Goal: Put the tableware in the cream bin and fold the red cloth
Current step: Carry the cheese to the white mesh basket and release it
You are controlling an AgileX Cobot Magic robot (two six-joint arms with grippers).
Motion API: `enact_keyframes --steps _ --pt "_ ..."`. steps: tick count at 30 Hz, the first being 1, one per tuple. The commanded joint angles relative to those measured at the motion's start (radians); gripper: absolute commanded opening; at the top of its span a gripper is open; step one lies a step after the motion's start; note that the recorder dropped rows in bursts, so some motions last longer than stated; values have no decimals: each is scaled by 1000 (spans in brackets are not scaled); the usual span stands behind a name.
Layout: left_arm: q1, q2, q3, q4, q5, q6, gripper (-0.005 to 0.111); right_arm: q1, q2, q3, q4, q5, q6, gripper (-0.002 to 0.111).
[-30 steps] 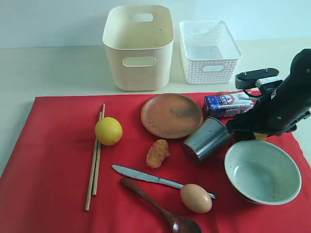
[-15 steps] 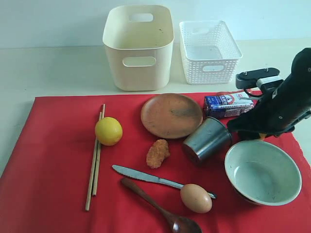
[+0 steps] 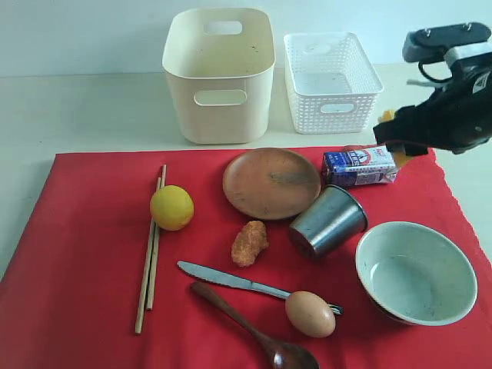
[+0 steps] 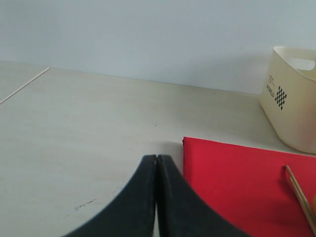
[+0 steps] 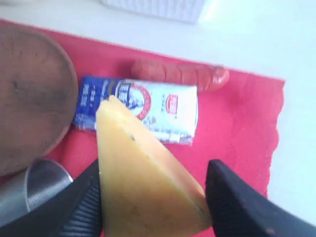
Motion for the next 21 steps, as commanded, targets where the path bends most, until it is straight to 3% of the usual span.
enact_keyframes --steps 1,10,21 --pt "1 -7 3 -7 -3 2 3 4 -41 -50 -2 -98 -1 0" --pt "1 -7 3 -7 -3 2 3 4 66 -234 -2 -214 -1 0" --pt "1 -7 3 -7 -3 2 3 4 391 -542 -2 -227 -1 0"
